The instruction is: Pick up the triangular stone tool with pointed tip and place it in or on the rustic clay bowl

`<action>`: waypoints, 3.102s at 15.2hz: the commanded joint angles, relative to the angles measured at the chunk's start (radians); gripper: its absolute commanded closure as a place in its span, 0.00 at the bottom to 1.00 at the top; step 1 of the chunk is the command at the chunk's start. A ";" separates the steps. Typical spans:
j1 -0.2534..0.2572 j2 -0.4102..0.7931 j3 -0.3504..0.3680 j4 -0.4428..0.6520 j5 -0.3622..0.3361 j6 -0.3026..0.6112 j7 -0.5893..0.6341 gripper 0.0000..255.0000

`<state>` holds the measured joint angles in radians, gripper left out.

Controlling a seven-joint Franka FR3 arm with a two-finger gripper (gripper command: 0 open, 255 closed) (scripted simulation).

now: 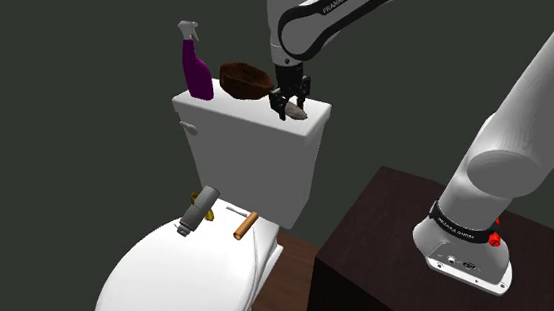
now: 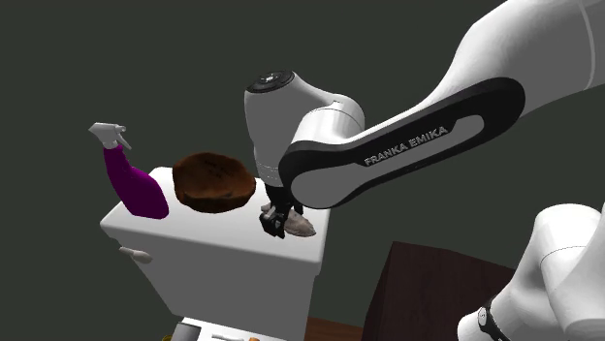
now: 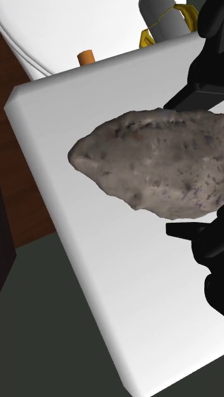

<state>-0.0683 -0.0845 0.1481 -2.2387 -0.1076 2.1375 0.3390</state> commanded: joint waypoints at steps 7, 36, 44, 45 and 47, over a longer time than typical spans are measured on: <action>0.000 0.000 0.000 -0.001 0.000 0.000 0.000 1.00; 0.001 -0.085 -0.004 0.303 0.027 -0.386 -0.047 1.00; 0.003 0.085 0.005 0.539 0.004 -0.455 -0.037 1.00; 0.005 0.129 0.007 0.591 -0.003 -0.465 -0.034 1.00; 0.010 0.219 0.010 0.705 -0.017 -0.490 -0.028 1.00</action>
<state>-0.0599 0.0877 0.1576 -1.5965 -0.1169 1.6638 0.3101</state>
